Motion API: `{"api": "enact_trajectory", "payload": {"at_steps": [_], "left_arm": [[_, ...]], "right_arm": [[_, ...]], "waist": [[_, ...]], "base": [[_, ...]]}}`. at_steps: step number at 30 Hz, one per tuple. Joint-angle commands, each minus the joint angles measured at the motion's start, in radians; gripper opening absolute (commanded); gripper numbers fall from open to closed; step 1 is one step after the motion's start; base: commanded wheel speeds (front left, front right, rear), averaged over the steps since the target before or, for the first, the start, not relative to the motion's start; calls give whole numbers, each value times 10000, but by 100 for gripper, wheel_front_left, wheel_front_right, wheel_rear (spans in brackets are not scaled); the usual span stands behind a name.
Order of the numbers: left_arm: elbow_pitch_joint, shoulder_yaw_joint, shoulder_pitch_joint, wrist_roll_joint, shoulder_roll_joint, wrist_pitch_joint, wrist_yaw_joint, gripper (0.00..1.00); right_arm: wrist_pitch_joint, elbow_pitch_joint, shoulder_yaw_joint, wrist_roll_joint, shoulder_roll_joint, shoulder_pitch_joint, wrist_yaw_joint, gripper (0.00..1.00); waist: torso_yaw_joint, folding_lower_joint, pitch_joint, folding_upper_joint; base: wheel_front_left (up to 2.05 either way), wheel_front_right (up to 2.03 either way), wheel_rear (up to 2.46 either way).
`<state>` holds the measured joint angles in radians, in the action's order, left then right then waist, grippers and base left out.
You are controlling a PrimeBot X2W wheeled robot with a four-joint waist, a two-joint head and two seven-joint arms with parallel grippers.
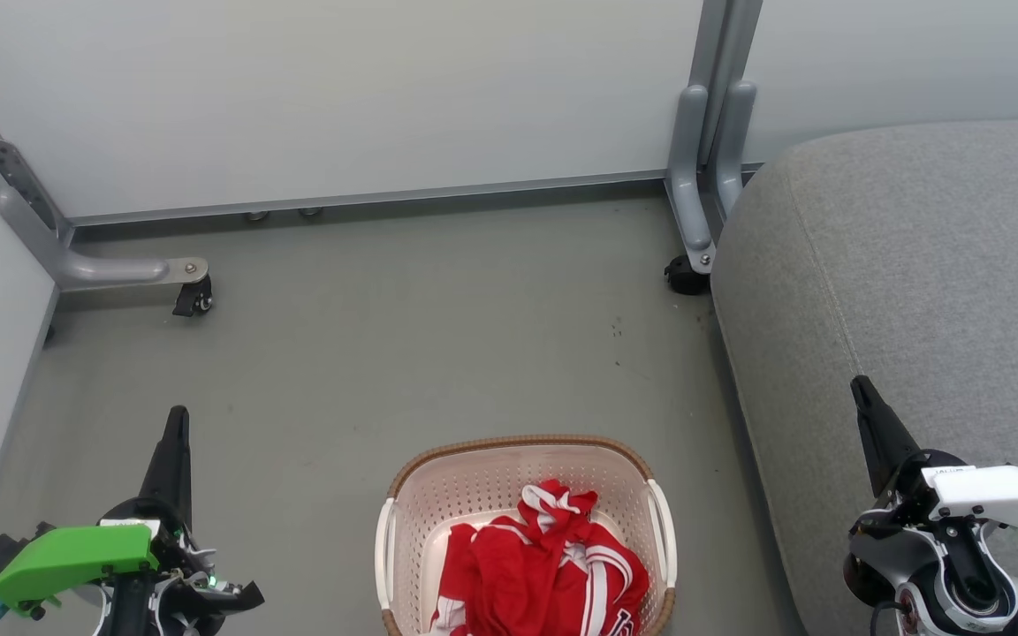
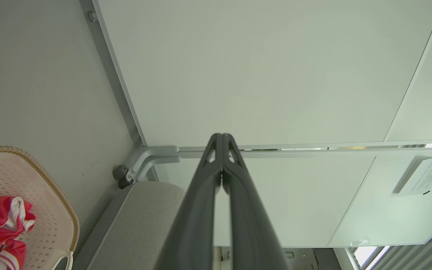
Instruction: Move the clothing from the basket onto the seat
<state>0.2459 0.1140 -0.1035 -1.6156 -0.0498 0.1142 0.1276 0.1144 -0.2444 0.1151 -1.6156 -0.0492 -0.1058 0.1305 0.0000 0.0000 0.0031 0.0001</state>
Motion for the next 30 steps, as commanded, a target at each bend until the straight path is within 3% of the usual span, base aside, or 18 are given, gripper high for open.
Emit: {"api": "enact_trajectory", "payload": {"at_steps": [1,14,15,24,30], "left_arm": [[0,7,-137,54,-17,22,62,0],[0,6,-137,54,-17,22,62,0],[0,0,0,0,0,0,0,100],[94,-385,240,321,39,-328,-11,100],[-123,-394,340,1426,38,-617,-7,100]], "right_arm": [[17,-18,-3,54,-18,-77,4,0],[17,-18,-3,54,-18,-77,4,0],[0,0,0,0,0,0,0,100],[-324,-127,-321,228,52,242,-1,100],[-613,-48,-385,1125,45,330,-1,100]], "waist": [[0,0,0,-1],[0,0,0,-1],[0,0,0,-1],[-14,0,-27,-1],[-25,0,-51,-1]], "base": [[0,0,0],[0,0,0],[0,0,0],[0,0,0],[0,0,0]]}}
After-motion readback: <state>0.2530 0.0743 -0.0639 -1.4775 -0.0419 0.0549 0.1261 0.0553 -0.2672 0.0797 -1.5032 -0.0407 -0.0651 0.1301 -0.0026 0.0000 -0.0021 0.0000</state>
